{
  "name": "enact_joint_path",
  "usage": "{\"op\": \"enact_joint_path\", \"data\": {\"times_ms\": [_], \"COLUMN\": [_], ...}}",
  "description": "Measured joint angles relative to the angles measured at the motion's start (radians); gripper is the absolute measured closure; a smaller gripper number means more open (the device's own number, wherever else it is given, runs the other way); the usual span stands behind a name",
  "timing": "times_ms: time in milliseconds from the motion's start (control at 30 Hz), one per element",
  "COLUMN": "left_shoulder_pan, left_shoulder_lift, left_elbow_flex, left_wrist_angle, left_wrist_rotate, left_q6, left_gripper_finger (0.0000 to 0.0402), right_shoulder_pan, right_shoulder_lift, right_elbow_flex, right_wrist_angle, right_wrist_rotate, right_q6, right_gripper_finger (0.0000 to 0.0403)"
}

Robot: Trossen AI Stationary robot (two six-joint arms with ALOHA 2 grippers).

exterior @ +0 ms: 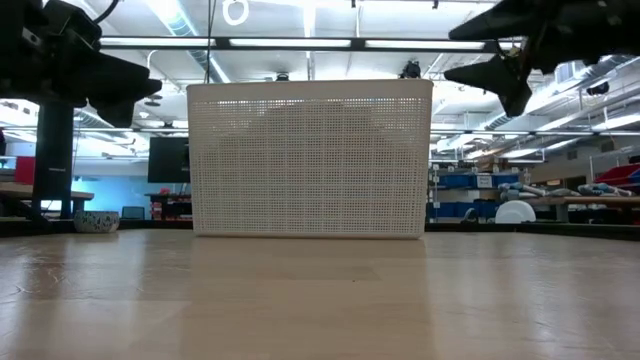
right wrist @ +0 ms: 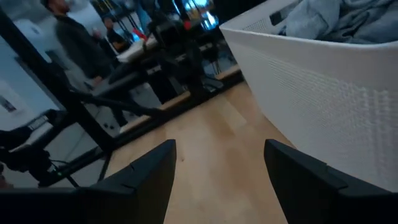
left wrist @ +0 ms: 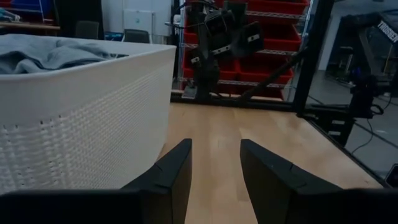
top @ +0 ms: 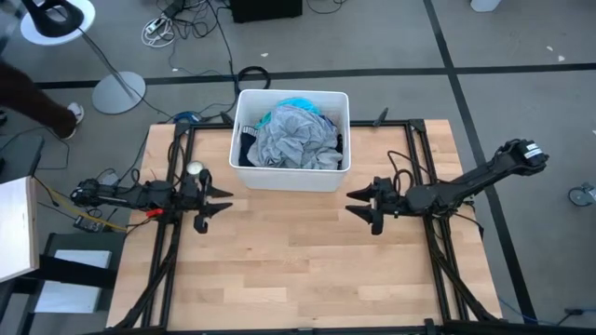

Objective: Sort clothes
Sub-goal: Return to Home Position

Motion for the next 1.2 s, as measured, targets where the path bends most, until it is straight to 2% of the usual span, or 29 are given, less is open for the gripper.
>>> {"op": "enact_joint_path", "data": {"times_ms": [133,333,433,667,767,1100,1200], "left_shoulder_pan": [0.0,0.0,0.0,0.0,0.0,0.0,0.0], "left_shoulder_lift": [0.0,0.0,0.0,0.0,0.0,0.0,0.0], "left_elbow_flex": [0.0,0.0,0.0,0.0,0.0,0.0,0.0], "left_wrist_angle": [0.002,0.004,0.006,0.01,0.01,0.01,0.01], "left_wrist_rotate": [0.0,0.0,0.0,0.0,0.0,0.0,0.0], "left_q6": [-0.004,-0.006,-0.006,-0.007,-0.007,-0.007,-0.007], "left_gripper_finger": [0.0259,0.0259,0.0259,0.0259,0.0259,0.0259,0.0259], "right_shoulder_pan": [0.0,-0.032,-0.07,-0.204,-0.235,-0.281,-0.28], "right_shoulder_lift": [-0.001,-0.016,-0.055,-0.208,-0.306,-0.709,-0.804], "right_elbow_flex": [-0.118,-0.284,-0.323,-0.323,-0.323,-0.323,-0.294], "right_wrist_angle": [0.223,0.393,0.443,0.323,0.206,-0.322,-0.53], "right_wrist_rotate": [-0.035,-0.071,-0.109,-0.221,-0.255,-0.39,-0.438], "right_q6": [-0.039,0.002,-0.035,-0.169,-0.193,-0.176,-0.155], "right_gripper_finger": [0.0156,0.0156,0.0156,0.0156,0.0156,0.0156,0.0156]}}
